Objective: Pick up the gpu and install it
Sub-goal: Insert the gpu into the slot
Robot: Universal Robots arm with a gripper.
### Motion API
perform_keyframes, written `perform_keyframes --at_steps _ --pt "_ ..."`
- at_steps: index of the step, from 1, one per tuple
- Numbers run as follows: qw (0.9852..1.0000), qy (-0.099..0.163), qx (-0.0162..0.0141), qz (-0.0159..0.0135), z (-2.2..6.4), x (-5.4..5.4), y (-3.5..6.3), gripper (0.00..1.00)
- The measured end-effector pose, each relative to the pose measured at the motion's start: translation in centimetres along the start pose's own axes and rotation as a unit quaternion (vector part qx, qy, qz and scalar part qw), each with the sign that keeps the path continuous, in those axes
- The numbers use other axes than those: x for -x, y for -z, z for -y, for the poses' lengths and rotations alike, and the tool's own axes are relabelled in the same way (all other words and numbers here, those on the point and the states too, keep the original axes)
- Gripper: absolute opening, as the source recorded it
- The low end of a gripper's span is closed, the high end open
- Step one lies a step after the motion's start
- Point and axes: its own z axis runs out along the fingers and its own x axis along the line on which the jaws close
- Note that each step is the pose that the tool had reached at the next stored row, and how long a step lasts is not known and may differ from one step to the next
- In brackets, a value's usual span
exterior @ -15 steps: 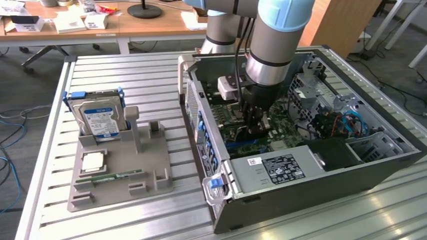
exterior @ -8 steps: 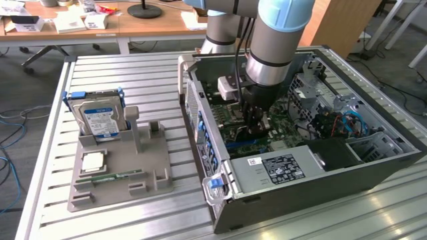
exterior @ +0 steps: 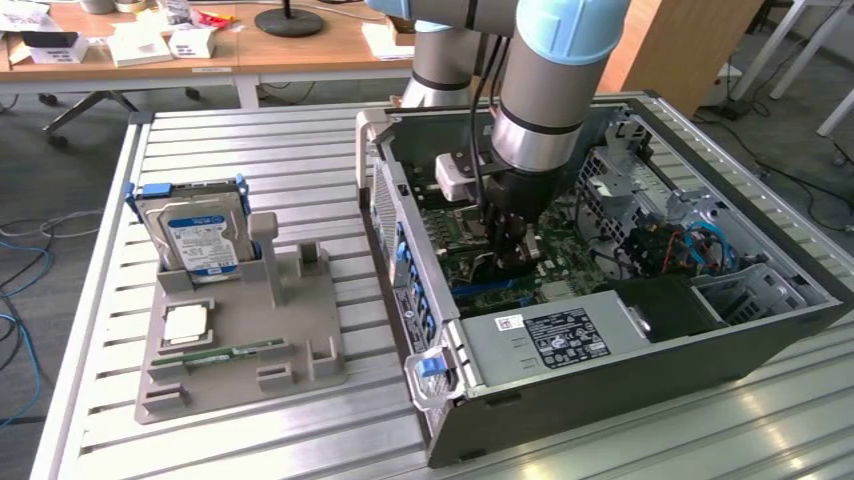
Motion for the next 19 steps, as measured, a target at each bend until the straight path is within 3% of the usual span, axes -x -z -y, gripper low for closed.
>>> perform_keyframes --at_steps 19 --pt "1.0000 0.000 -0.0001 0.0008 -0.02 -0.01 0.00 0.26"
